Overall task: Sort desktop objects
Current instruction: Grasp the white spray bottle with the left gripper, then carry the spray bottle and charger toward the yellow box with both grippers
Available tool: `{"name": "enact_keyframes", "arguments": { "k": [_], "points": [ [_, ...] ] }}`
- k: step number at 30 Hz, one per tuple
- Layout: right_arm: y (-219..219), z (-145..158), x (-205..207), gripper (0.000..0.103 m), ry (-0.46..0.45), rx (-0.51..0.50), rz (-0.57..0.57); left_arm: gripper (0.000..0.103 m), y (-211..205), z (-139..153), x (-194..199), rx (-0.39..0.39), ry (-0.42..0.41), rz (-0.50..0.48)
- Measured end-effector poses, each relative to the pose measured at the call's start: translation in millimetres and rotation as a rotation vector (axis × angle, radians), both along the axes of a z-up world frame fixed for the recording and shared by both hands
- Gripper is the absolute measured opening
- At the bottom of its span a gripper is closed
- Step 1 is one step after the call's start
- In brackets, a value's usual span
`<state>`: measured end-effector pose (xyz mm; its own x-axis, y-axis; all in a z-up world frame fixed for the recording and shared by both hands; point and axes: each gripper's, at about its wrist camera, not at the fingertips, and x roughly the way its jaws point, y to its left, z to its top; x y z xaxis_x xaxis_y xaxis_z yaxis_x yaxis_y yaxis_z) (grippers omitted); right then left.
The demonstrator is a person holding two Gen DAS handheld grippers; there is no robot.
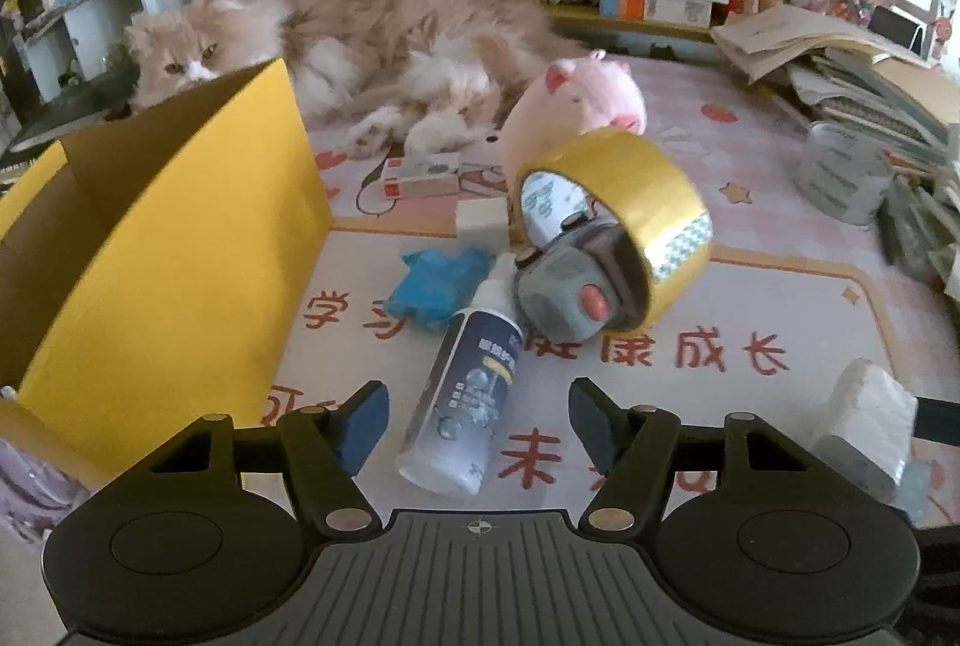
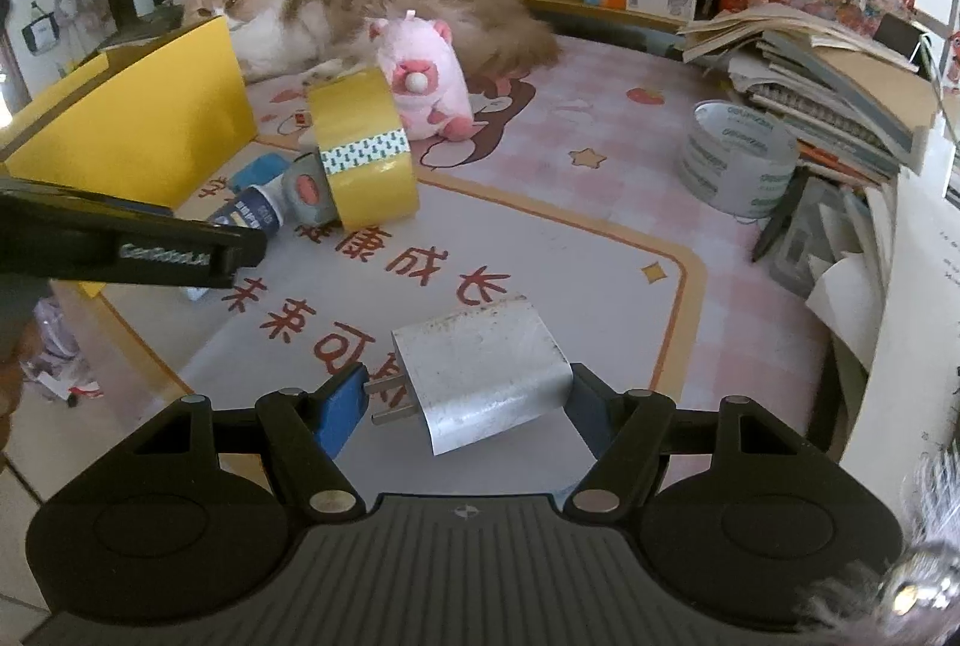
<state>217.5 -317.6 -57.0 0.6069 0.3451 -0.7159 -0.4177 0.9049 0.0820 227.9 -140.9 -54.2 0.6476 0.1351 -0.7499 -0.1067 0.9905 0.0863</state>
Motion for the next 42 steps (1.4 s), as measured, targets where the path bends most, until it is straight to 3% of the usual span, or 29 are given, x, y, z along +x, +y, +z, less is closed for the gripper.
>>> {"name": "enact_keyframes", "arguments": {
  "k": [4,8,12,16,21,30,35,42],
  "points": [
    [2.0,-0.6,0.9,0.068,0.001,-0.003,0.008,0.06,2.9,-8.3,10.2,0.003,0.011,-0.012],
    [3.1,-0.9,1.7,0.068,0.002,-0.006,0.012,0.051,7.9,-17.4,17.5,-0.049,0.036,-0.029],
    [3.2,-1.1,2.0,0.068,0.006,0.0,0.006,0.035,6.7,-16.2,13.6,-0.077,0.046,-0.084],
    [3.4,-2.0,3.3,0.068,0.008,0.008,-0.005,0.031,8.6,-15.5,10.1,-0.099,0.039,-0.078],
    [3.4,2.3,1.6,0.068,-0.011,0.014,0.0,0.031,14.8,-6.0,5.7,-0.186,0.038,-0.001],
    [2.9,12.1,-1.7,0.068,-0.028,0.045,-0.016,0.031,25.2,25.0,-19.7,-0.278,-0.042,0.031],
    [5.0,17.2,-7.1,0.068,-0.043,0.037,-0.024,0.031,37.2,32.0,-25.0,-0.389,-0.077,0.066],
    [10.5,32.0,-21.0,0.068,-0.048,0.034,-0.047,0.031,43.2,43.7,-40.6,-0.456,-0.1,0.027]
  ]
}}
